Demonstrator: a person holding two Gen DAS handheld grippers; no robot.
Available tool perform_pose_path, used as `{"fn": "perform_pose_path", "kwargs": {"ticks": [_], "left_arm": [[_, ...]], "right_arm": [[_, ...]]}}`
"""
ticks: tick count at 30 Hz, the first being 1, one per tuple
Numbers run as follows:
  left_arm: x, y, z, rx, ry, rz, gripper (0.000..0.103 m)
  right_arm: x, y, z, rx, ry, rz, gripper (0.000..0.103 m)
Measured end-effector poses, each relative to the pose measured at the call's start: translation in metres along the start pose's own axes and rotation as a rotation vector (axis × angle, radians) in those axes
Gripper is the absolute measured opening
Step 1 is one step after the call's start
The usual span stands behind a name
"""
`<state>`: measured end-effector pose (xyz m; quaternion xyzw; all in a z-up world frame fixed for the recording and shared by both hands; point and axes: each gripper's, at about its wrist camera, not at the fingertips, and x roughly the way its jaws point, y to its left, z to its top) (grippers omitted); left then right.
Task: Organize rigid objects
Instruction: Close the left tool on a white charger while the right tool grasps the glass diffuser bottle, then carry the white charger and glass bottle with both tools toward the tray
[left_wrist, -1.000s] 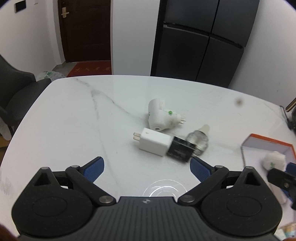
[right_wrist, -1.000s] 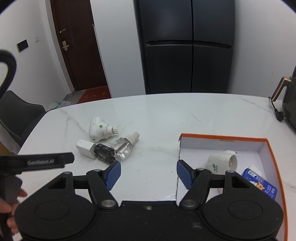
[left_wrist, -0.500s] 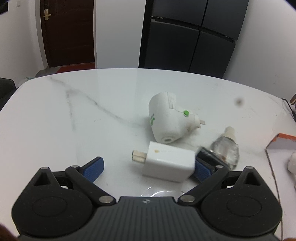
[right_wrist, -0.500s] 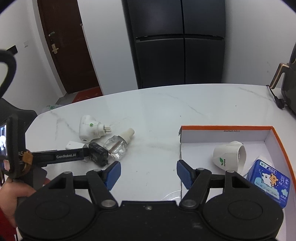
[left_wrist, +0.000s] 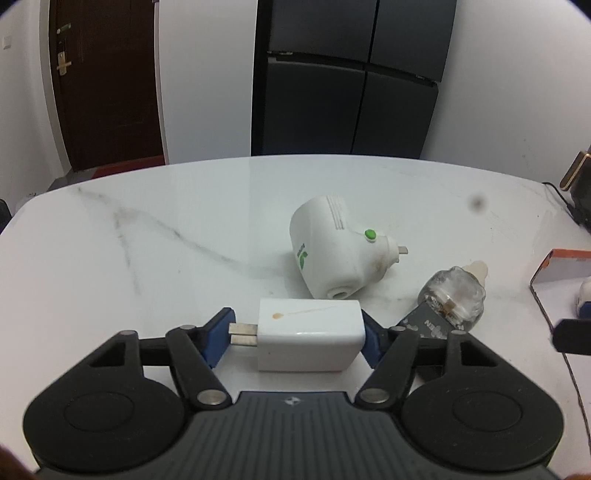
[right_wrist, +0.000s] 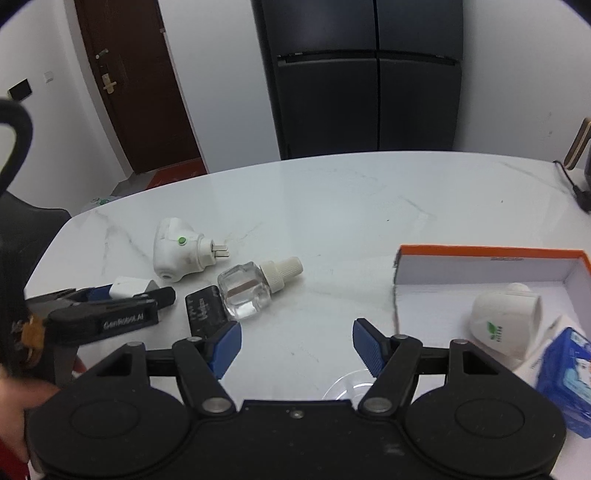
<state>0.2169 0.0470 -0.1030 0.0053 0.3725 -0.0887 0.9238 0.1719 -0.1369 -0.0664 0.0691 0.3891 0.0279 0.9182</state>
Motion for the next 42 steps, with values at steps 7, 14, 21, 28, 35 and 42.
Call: {"fn": "perform_pose_path", "kwargs": {"ticks": [7, 14, 21, 28, 35, 42], "left_arm": [[0.002, -0.007, -0.002, 0.023, -0.036, 0.016, 0.067], [-0.014, 0.007, -0.010, -0.029, -0.012, 0.025, 0.067], [-0.041, 0.020, -0.027, -0.093, 0.003, 0.026, 0.067], [-0.058, 0.021, -0.033, -0.140, -0.004, 0.024, 0.067], [-0.067, 0.018, -0.030, -0.148, -0.014, 0.023, 0.067], [-0.076, 0.006, -0.026, -0.127, -0.024, 0.023, 0.067]], "right_arm": [[0.023, 0.008, 0.009, 0.034, 0.021, 0.006, 0.079], [0.044, 0.016, 0.014, 0.069, 0.046, 0.020, 0.079], [0.077, 0.024, 0.028, 0.110, 0.069, 0.014, 0.082], [0.097, 0.035, 0.037, 0.123, 0.064, -0.036, 0.088], [0.092, 0.037, 0.025, -0.034, 0.026, -0.079, 0.074], [0.053, 0.023, 0.009, -0.062, -0.015, -0.037, 0.065]]}}
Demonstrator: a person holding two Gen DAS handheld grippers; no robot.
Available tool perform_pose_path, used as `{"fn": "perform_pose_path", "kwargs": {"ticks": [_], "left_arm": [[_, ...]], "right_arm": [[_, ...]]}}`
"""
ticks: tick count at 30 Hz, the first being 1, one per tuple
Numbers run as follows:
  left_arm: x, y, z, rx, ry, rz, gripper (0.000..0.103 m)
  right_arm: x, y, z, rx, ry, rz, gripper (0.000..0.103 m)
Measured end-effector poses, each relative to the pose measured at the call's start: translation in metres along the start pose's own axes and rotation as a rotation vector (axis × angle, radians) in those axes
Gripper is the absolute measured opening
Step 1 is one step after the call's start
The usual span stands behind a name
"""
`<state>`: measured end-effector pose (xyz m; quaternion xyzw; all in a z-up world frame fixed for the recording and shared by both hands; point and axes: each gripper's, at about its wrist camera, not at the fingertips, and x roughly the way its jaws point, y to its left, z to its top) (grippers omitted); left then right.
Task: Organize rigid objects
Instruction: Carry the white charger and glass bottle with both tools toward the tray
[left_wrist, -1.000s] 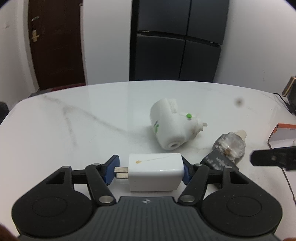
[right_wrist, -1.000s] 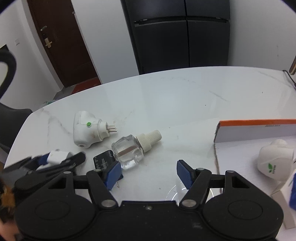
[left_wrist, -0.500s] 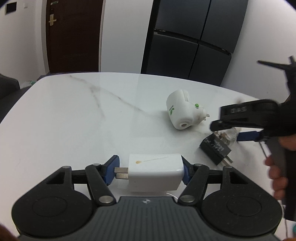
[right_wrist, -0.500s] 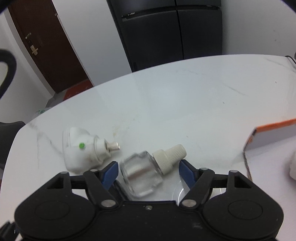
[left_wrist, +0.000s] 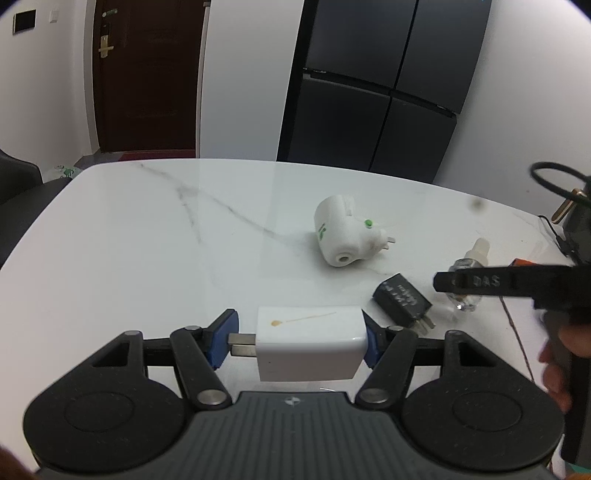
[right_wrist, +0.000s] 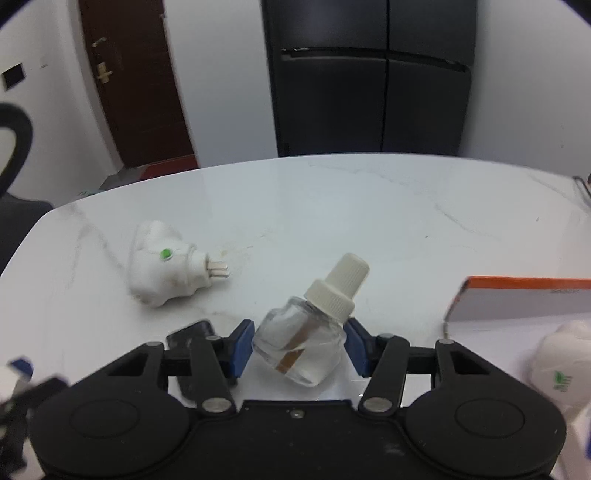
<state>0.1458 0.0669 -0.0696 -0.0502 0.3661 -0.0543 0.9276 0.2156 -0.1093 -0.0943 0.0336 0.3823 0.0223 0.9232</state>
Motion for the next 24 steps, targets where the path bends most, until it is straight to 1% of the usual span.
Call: {"fn": "perform_pose_path", "kwargs": {"ticks": [2, 4, 9, 12, 21, 24], "left_arm": [[-0.002, -0.004, 0.000, 0.000, 0.001, -0.002, 0.067], [-0.004, -0.010, 0.001, -0.003, 0.006, -0.002, 0.067], [-0.018, -0.030, 0.005, 0.002, -0.007, -0.012, 0.067], [-0.027, -0.044, 0.007, 0.009, -0.015, -0.009, 0.067], [-0.063, -0.083, 0.006, 0.011, -0.033, 0.011, 0.067], [-0.075, -0.093, 0.003, 0.003, -0.032, 0.018, 0.067]], "right_arm": [[-0.011, -0.002, -0.003, -0.021, 0.002, 0.003, 0.065], [-0.021, -0.005, -0.004, -0.017, -0.003, 0.026, 0.065], [-0.054, -0.007, -0.008, -0.053, -0.020, 0.062, 0.065], [-0.076, -0.008, -0.011, -0.044, -0.023, 0.080, 0.065], [-0.130, -0.033, -0.020, -0.045, -0.030, 0.107, 0.065], [-0.146, -0.042, -0.024, -0.052, -0.018, 0.117, 0.065]]}}
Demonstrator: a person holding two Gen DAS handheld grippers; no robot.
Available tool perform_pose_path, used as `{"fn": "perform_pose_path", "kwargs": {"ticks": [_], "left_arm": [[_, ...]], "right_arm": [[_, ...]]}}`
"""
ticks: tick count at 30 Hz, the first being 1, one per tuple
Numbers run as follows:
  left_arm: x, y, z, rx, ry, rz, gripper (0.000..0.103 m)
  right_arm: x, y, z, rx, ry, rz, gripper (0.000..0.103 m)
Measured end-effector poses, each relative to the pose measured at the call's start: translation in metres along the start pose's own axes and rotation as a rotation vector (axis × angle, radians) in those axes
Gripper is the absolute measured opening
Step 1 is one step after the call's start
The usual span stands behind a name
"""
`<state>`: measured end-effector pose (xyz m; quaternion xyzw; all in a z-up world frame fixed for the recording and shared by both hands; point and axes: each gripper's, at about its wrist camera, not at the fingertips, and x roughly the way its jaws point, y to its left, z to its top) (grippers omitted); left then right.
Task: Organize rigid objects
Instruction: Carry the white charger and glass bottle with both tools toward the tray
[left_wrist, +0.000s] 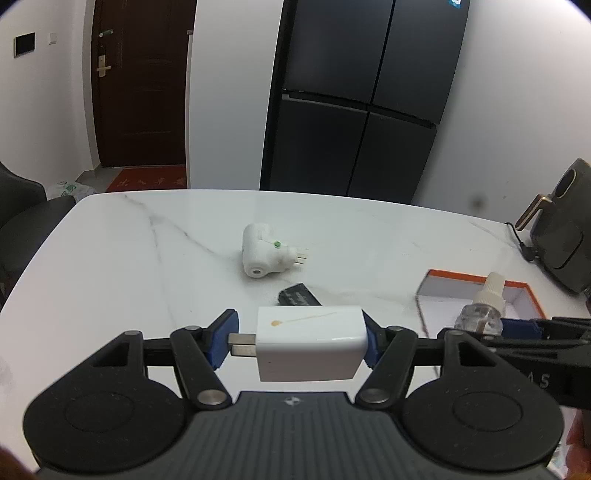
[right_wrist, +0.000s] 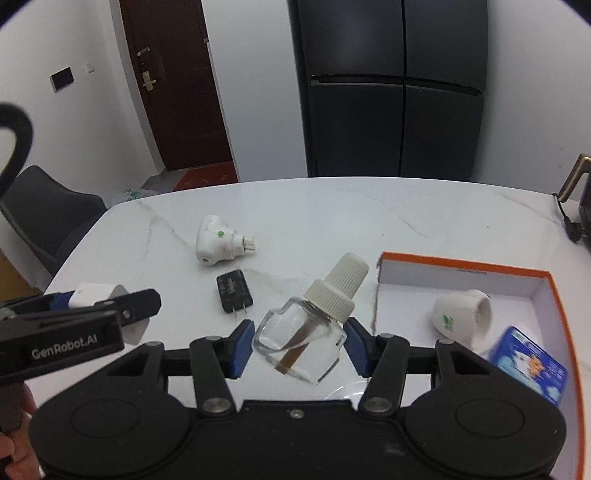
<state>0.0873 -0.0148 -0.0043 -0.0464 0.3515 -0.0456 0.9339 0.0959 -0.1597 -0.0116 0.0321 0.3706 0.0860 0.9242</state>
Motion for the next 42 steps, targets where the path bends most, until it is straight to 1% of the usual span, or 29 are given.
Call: {"fn": "perform_pose_path", "kwargs": {"ticks": [3, 7, 13, 23, 40, 42], "left_arm": [[-0.012, -0.011, -0.002, 0.003, 0.003, 0.008, 0.067], [-0.024, -0.021, -0.004, -0.025, 0.009, 0.011, 0.067], [-0.039, -0.037, -0.001, -0.033, -0.015, 0.024, 0.067], [-0.057, -0.063, -0.003, -0.006, -0.030, 0.018, 0.067], [-0.064, -0.091, -0.018, 0.025, -0.015, 0.002, 0.067], [-0.064, -0.093, -0.019, 0.021, -0.011, -0.011, 0.067]], "right_arm": [[-0.016, -0.006, -0.003, 0.005, 0.008, 0.008, 0.065], [-0.034, -0.013, -0.005, 0.000, 0.005, 0.017, 0.065], [-0.062, -0.024, -0.005, -0.017, -0.023, 0.038, 0.065], [-0.084, -0.042, -0.010, -0.013, -0.037, 0.050, 0.065], [-0.107, -0.064, -0.034, 0.002, -0.028, 0.029, 0.065], [-0.108, -0.067, -0.036, 0.009, -0.028, 0.026, 0.065]]}}
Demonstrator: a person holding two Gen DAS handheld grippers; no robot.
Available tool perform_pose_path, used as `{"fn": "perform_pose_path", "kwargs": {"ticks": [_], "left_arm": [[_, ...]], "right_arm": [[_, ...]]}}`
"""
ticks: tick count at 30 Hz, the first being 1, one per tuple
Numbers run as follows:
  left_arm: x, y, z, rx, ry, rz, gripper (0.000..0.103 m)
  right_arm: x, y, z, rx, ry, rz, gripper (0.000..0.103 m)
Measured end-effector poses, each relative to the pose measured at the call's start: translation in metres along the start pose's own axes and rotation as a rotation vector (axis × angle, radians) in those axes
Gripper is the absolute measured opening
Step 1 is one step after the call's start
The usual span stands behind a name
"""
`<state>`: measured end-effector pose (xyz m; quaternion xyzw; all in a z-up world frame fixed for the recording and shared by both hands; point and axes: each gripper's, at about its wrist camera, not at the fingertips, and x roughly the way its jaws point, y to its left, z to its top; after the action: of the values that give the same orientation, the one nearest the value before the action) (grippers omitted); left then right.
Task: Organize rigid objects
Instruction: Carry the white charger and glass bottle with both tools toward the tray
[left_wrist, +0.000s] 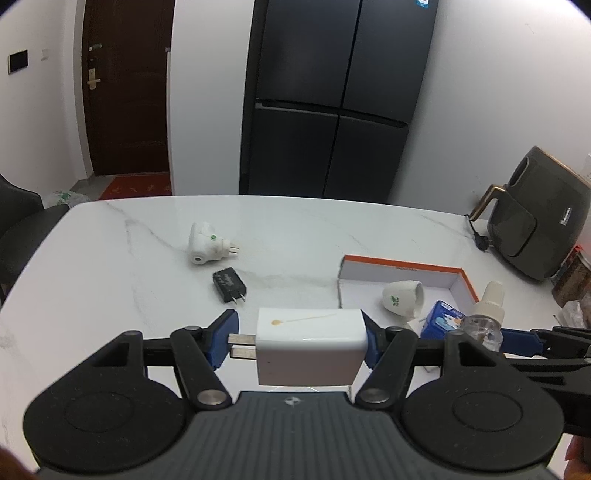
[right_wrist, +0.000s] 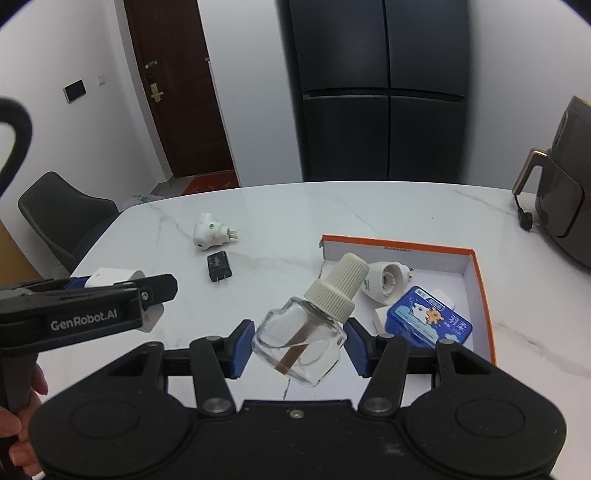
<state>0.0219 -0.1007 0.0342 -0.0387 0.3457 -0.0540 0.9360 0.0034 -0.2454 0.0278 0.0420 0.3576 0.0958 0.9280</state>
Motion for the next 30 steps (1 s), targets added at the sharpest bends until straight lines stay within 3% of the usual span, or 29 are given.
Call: {"fn": "perform_pose_path", "kwargs": {"ticks": [30], "left_arm": [[0.004, -0.043, -0.016, 0.057, 0.027, -0.073, 0.067]], "right_arm": [[-0.027, -0.033, -0.024, 0.069, -0.007, -0.066, 0.065]]}}
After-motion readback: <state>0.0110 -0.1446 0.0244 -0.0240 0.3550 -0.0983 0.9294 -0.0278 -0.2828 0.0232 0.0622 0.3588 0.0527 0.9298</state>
